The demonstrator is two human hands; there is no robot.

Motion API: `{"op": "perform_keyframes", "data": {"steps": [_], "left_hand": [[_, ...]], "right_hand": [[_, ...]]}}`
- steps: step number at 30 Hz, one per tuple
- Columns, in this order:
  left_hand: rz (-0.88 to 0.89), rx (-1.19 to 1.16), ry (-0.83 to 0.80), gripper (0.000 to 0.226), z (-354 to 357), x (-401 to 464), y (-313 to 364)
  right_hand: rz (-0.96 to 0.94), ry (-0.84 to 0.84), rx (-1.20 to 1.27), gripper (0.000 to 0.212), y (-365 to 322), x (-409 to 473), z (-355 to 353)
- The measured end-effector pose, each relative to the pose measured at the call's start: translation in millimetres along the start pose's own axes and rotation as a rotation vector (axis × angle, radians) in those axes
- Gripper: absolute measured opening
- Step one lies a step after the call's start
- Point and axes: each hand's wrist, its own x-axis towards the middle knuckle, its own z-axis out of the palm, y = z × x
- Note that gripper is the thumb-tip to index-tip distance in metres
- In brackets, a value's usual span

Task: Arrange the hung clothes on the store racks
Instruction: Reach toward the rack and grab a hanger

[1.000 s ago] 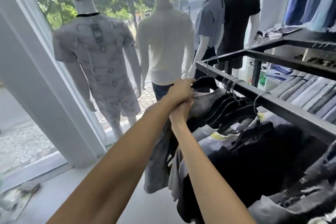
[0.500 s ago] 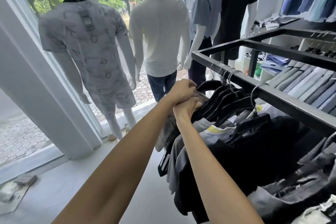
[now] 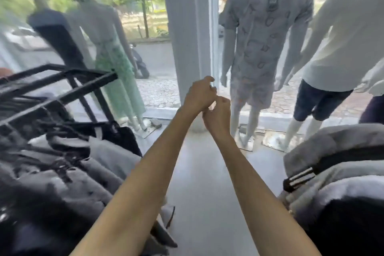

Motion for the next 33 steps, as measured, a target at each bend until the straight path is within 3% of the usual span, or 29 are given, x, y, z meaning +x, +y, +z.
{"op": "perform_keyframes", "data": {"steps": [6,12,15,23,27,33], "left_hand": [[-0.259,0.178,0.260,0.035,-127.9,-79.4,-124.9],[-0.407,0.418,0.267,0.039,-196.3,-161.7,-205.0],[-0.436,0.447,0.266,0.038,-209.1,-187.3,-232.7],[-0.476,0.370,0.356,0.044,-206.2,-228.7,-266.6],[-0.615,0.291,0.409,0.065,-205.3,-243.7,-274.9],[-0.570,0.294,0.492,0.068,-211.6,-266.0,-281.8]], "right_hand": [[-0.173,-0.393,0.010,0.031,-63.4,-78.2,112.4],[-0.281,-0.620,0.068,0.021,-107.4,-151.9,163.7],[-0.234,-0.708,0.049,0.019,-113.8,-174.2,181.0],[-0.134,-0.817,0.068,0.031,-122.7,-197.1,191.7],[-0.111,-0.871,0.096,0.023,-126.7,-212.3,196.0],[-0.092,-0.854,0.131,0.031,-138.0,-233.6,204.4]]}}
